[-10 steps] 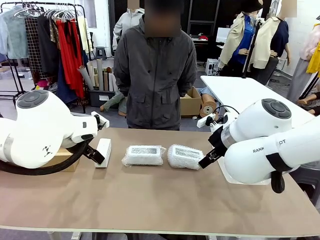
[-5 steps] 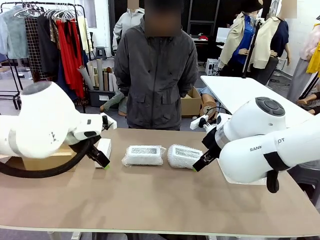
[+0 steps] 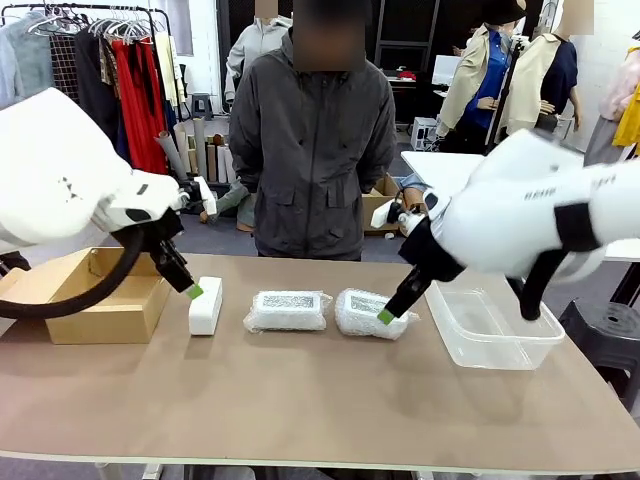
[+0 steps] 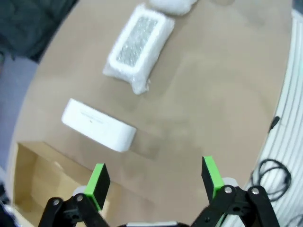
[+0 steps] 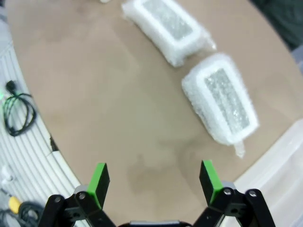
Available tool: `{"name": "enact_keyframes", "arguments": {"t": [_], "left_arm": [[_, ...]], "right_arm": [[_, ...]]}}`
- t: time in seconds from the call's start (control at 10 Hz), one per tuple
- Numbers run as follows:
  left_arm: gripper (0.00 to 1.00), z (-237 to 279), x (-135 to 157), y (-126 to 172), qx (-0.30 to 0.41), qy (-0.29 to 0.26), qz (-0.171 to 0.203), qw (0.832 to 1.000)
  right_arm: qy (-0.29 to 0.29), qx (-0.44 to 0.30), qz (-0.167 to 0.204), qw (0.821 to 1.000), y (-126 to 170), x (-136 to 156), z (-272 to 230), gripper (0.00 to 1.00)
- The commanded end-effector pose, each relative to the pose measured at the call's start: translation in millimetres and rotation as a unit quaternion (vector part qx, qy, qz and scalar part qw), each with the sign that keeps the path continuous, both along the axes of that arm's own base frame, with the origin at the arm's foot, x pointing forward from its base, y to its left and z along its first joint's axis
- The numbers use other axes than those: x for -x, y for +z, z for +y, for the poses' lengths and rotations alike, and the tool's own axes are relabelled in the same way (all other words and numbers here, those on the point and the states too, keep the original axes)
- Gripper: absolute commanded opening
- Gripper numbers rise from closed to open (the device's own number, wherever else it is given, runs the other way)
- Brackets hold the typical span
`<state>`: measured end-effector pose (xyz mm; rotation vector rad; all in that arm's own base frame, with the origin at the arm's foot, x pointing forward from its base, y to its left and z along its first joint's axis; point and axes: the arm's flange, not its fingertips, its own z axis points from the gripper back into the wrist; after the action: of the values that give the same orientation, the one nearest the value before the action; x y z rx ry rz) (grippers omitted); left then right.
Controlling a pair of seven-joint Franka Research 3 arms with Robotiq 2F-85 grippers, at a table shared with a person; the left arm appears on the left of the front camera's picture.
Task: Separate and place wrapped and unwrapped clocks.
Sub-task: Pick up the Digital clock indicated by the person.
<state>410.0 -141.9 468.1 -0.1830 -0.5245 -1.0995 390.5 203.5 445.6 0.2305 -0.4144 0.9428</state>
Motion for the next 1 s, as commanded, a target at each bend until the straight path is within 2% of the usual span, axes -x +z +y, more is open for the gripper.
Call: {"name": "enact_keyframes", "arguments": {"t": [0.0,0.2,0.4,0.6,0.7,0.9], "left_arm": [[1.00,15,-18,5,0.038,-0.103,-0.030,0.993],[1.00,24,-26,25,0.066,-0.174,-0.055,0.981],[1.00,33,-34,38,0.094,-0.182,-0.047,0.978],[1.00,34,-36,42,0.110,-0.170,-0.039,0.979],[1.00,30,-25,45,0.093,-0.179,-0.059,0.978],[1.00,30,-25,45,0.093,-0.179,-0.059,0.978]], "right_arm": [[0.073,-0.020,0.007,0.997,21,-20,-12,1.00],[0.120,-0.061,-0.003,0.991,44,-32,-21,1.00],[0.144,-0.080,-0.015,0.986,64,-45,-34,1.00],[0.144,-0.096,-0.043,0.984,70,-53,-43,1.00],[0.132,-0.070,-0.028,0.988,70,-37,-33,1.00],[0.132,-0.070,-0.028,0.988,70,-37,-33,1.00]]}}
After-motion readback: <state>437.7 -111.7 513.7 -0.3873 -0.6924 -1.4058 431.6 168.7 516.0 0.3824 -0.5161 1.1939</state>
